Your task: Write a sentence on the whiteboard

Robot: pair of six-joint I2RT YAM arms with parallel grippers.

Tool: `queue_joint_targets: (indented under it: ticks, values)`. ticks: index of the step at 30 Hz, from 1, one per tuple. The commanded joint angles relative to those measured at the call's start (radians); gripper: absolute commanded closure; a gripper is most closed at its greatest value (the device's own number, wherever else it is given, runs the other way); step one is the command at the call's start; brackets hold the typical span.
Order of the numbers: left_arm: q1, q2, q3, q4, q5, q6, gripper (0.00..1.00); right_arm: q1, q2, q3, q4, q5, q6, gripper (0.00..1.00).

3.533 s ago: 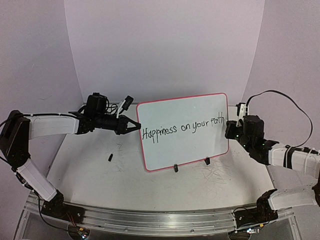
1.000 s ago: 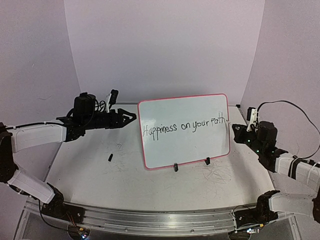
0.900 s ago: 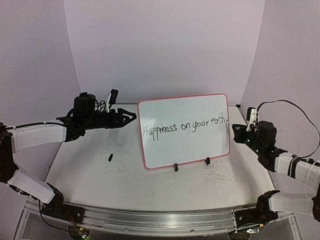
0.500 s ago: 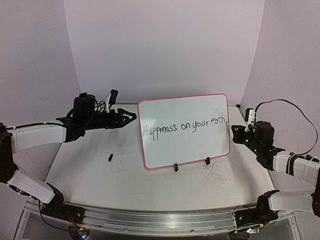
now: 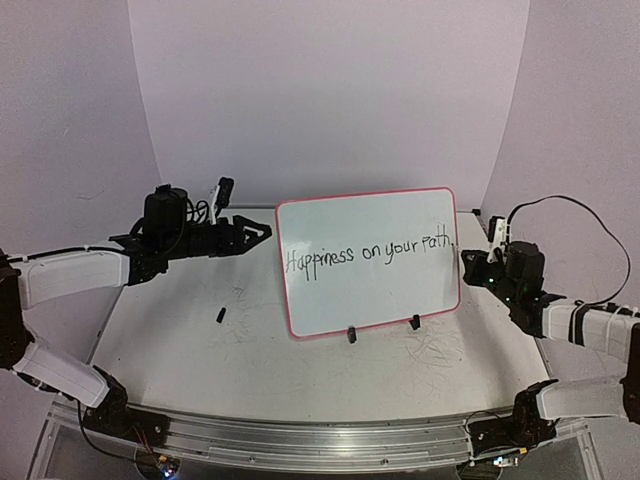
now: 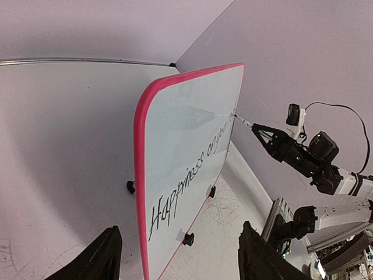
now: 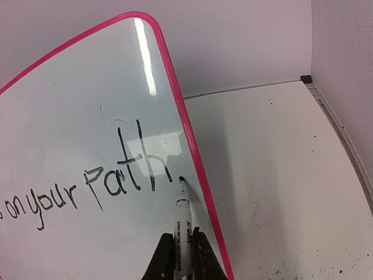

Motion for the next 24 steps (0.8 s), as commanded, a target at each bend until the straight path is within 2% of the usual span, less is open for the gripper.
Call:
queue_joint_targets:
  ticks: [1, 8, 13, 18, 21, 24]
  values:
    - [-0.003, -0.063, -0.006, 0.006, 0.000, 0.010, 0.31, -0.005, 0.024, 0.048, 0.057, 0.013, 0.006, 1.00]
    - [-0.003, -0.104, 0.002, -0.087, -0.071, 0.039, 0.30, -0.005, 0.027, 0.052, 0.060, 0.000, 0.012, 1.00]
    - [-0.003, -0.140, -0.006, -0.176, -0.139, 0.047, 0.29, -0.005, -0.185, 0.073, -0.140, 0.024, 0.026, 1.00]
    - [-0.001, -0.166, -0.015, -0.356, -0.330, 0.034, 0.23, -0.005, -0.410, 0.078, -0.357, 0.044, 0.043, 1.00]
    - [0.002, -0.126, 0.002, -0.492, -0.438, 0.009, 0.23, -0.005, -0.464, 0.083, -0.400, 0.058, 0.009, 1.00]
    - [0.008, -0.056, 0.013, -0.578, -0.465, -0.016, 0.24, -0.005, -0.435, 0.118, -0.410, 0.020, -0.030, 1.00]
